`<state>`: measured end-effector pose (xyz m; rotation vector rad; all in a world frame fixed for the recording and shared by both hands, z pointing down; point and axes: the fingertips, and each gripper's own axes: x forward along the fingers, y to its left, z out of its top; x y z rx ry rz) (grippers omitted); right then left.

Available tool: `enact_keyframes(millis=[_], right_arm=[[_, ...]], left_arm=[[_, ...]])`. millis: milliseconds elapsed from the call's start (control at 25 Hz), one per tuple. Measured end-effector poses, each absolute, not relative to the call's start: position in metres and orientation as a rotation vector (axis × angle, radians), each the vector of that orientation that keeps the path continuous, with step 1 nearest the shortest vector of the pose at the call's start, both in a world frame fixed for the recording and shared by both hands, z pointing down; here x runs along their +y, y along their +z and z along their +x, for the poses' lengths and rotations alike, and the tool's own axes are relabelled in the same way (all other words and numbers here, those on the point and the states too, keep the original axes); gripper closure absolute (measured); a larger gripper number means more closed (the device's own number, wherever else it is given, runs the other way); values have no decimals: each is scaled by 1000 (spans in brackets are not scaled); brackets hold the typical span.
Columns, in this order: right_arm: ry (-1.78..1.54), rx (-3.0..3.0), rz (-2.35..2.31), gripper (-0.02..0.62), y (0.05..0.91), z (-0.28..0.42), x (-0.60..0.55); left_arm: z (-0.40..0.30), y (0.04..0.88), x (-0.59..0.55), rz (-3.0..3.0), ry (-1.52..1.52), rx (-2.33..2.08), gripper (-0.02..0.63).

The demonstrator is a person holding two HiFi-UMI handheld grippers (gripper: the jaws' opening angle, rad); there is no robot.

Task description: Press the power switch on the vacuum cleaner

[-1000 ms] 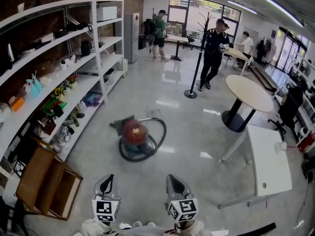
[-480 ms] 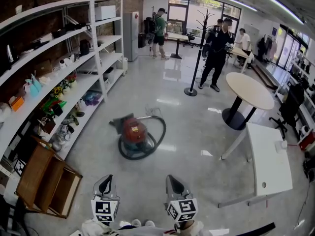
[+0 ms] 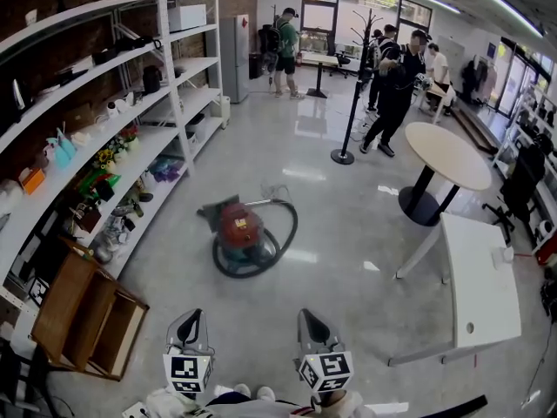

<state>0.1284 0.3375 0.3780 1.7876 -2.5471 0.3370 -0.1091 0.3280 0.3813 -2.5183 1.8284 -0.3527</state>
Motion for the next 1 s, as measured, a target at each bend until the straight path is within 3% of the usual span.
enact_keyframes(millis=[1000], right_arm=[[321,-2527,1804,595,381,134,300]], left_arm=[[-105,386,284,-2530,-316,1820,606]])
